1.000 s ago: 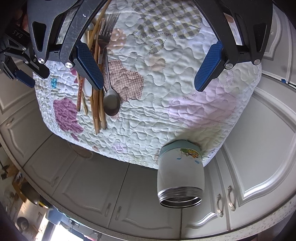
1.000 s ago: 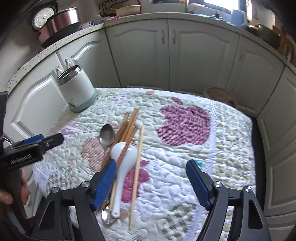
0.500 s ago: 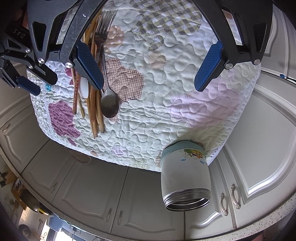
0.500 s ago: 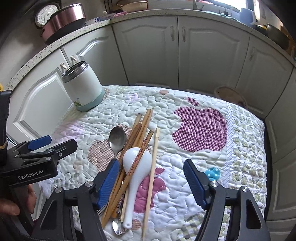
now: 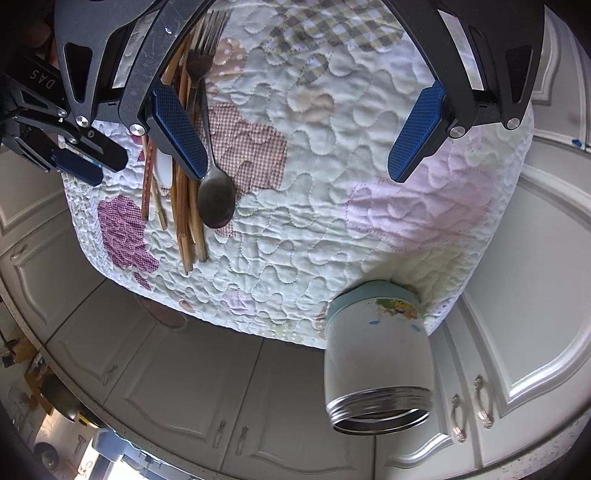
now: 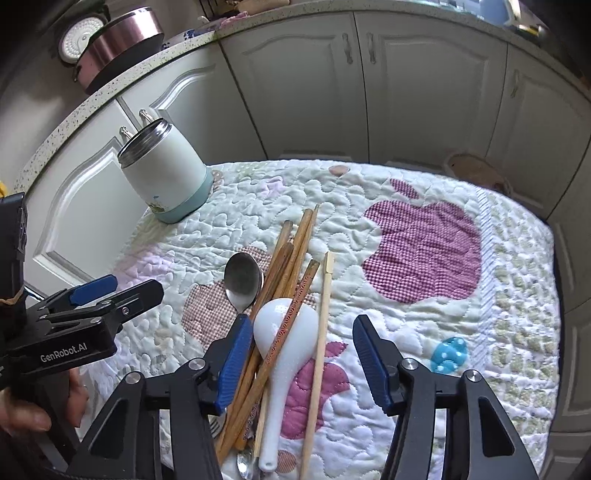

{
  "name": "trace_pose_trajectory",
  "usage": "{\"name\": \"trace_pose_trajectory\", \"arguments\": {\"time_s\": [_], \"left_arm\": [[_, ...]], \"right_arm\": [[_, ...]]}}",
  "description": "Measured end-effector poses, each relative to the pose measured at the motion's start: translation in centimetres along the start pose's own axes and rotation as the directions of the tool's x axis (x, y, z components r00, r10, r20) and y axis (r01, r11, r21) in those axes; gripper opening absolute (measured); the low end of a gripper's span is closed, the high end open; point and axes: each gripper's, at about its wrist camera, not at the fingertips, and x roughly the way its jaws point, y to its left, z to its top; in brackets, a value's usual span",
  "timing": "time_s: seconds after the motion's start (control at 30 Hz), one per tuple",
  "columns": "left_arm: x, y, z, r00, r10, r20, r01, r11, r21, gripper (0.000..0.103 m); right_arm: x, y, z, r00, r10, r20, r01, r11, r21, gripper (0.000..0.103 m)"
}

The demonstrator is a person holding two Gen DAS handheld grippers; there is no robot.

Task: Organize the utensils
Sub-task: 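Grasp the metal spoon with the left gripper while the right gripper grasps the red-patterned chopstick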

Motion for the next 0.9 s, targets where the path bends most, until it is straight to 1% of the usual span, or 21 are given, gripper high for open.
{"name": "trace_pose_trajectory", "arguments": {"time_s": [0.07, 0.17, 0.23, 0.3, 0.37, 0.43, 0.5, 0.57, 0.6, 0.63, 0.67, 0.7, 0.73, 0.77, 0.8, 0.83, 0.9], "left_arm": [[0.6, -0.2, 0.4, 1.0, -0.029, -0.01, 0.029, 1.0, 0.002, 0.099], [2.0, -0.9, 1.0, 0.997, -0.064, -0.038, 0.065, 0.998, 0.02, 0.097], [3.1, -1.4, 1.2, 0.994, -0.083, -0.074, 0.086, 0.995, 0.04, 0.085], [4.1, -1.8, 1.4, 0.99, -0.092, -0.105, 0.099, 0.993, 0.061, 0.08], [4.8, -2.1, 1.7, 0.989, -0.099, -0.113, 0.107, 0.992, 0.07, 0.08], [5.2, -2.2, 2.0, 0.988, -0.112, -0.111, 0.12, 0.99, 0.073, 0.08], [5.7, -2.5, 2.5, 0.983, -0.142, -0.117, 0.151, 0.986, 0.068, 0.08], [6.2, -2.7, 2.7, 0.981, -0.15, -0.125, 0.16, 0.984, 0.075, 0.08], [6.6, -2.9, 2.9, 0.98, -0.149, -0.132, 0.16, 0.984, 0.082, 0.076], [7.1, -3.1, 3.1, 0.979, -0.144, -0.147, 0.159, 0.983, 0.094, 0.064], [7.5, -3.3, 3.2, 0.977, -0.137, -0.161, 0.155, 0.983, 0.103, 0.059], [7.6, -3.5, 3.3, 0.98, -0.127, -0.152, 0.146, 0.982, 0.122, 0.056], [7.5, -3.7, 3.4, 0.981, -0.13, -0.143, 0.149, 0.98, 0.135, 0.044], [7.5, -3.9, 3.4, 0.979, -0.142, -0.147, 0.164, 0.975, 0.147, 0.037], [7.6, -4.0, 3.5, 0.973, -0.164, -0.159, 0.188, 0.971, 0.15, 0.028], [7.6, -4.1, 3.6, 0.971, -0.179, -0.161, 0.203, 0.968, 0.146, 0.015], [7.5, -4.3, 3.6, 0.969, -0.189, -0.158, 0.213, 0.965, 0.151, 0.011]], "right_arm": [[0.5, -0.2, 0.2, 1.0, 0.024, -0.009, -0.024, 1.0, 0.015, 0.049], [1.6, -0.6, 0.5, 0.999, 0.048, -0.023, -0.047, 0.998, 0.032, 0.046], [2.1, -0.9, 0.6, 0.997, 0.066, -0.032, -0.064, 0.997, 0.05, 0.041], [2.4, -1.3, 0.8, 0.994, 0.099, -0.035, -0.096, 0.992, 0.075, 0.04], [2.7, -1.7, 0.9, 0.992, 0.12, -0.032, -0.117, 0.989, 0.092, 0.04], [2.8, -1.8, 1.1, 0.992, 0.125, -0.031, -0.121, 0.988, 0.092, 0.04], [3.2, -1.9, 1.3, 0.992, 0.124, -0.035, -0.12, 0.989, 0.089, 0.04], [3.7, -2.1, 1.6, 0.99, 0.136, -0.044, -0.131, 0.986, 0.099, 0.04], [4.1, -2.2, 1.7, 0.988, 0.146, -0.047, -0.14, 0.985, 0.105, 0.033], [4.3, -2.3, 1.8, 0.986, 0.158, -0.048, -0.152, 0.982, 0.11, 0.029], [4.6, -2.4, 1.8, 0.984, 0.173, -0.05, -0.167, 0.979, 0.115, 0.022], [4.9, -2.4, 1.8, 0.983, 0.178, -0.052, -0.171, 0.979, 0.115, 0.017], [5.0, -2.3, 1.8, 0.982, 0.183, -0.05, -0.177, 0.978, 0.112, 0.014], [5.1, -2.3, 1.8, 0.982, 0.185, -0.048, -0.179, 0.978, 0.105, 0.012], [5.1, -2.2, 1.8, 0.981, 0.187, -0.043, -0.183, 0.978, 0.098, 0.012], [5.0, -2.1, 1.8, 0.981, 0.189, -0.035, -0.185, 0.978, 0.094, 0.012], [4.6, -2.1, 1.9, 0.981, 0.195, -0.023, -0.192, 0.977, 0.09, 0.012]]}}
